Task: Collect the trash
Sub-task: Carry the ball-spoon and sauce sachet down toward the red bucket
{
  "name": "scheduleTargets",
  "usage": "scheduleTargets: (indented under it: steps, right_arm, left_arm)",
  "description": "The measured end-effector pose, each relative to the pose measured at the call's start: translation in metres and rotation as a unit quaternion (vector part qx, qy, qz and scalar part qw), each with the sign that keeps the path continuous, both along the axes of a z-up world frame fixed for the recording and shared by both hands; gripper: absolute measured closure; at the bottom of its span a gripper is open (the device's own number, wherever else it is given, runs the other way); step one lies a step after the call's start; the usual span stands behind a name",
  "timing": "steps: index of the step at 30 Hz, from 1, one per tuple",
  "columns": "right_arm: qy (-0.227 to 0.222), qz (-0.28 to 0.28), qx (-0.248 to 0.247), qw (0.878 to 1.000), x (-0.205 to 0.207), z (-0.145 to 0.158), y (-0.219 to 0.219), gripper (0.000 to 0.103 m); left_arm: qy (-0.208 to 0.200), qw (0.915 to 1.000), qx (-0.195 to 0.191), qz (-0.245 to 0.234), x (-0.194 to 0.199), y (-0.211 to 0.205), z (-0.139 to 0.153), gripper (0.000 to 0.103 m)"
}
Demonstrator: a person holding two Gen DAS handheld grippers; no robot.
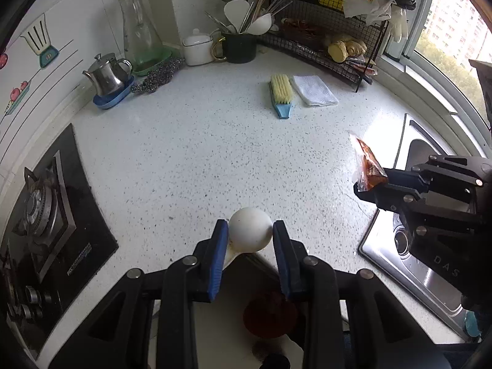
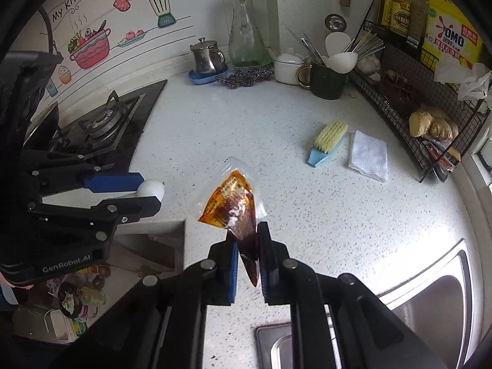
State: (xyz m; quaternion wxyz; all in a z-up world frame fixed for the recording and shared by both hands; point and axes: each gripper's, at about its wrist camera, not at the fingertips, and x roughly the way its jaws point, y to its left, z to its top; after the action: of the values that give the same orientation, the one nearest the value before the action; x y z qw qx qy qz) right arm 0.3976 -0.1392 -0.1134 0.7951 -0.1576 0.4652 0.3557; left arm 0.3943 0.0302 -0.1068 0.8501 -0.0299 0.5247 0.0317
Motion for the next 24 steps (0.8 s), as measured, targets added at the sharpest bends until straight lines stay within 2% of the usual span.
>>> scheduleTargets:
  steps: [4,15,19,22,24]
  right_arm:
    - [-0.007,-0.008,-0.008,1.0,-0.035,0.0,0.001,0.092]
    - [0.009,-0.045,-0.005,0.999,-0.143,-0.01,0.005,0.092]
    - [0.014,-0.062,-0.008,0.998,-0.179,-0.02,0.005,0.092]
    - [0.001,-0.071,-0.026,0.997,-0.204,-0.029,0.007,0.092]
    - [0.018,-0.076,-0.026,0.997,-0.215,-0.037,0.006,0.092]
  left_arm:
    - [-0.003,1.0,-0.003,-0.007,-0.034,-0.001,0.0,0.075]
    - [-0.002,0.9992,-0.006,-0.04,-0.139,-0.003,-0.011,0.075]
    - [0.005,0.9986,-0.015,-0.051,-0.173,-0.004,-0.022,0.075]
    - [0.02,0.9979,-0.022,-0.058,-0.194,-0.007,-0.037,0.075]
    - [0.031,0.9973,-0.027,-0.061,-0.204,-0.008,-0.048,0.075]
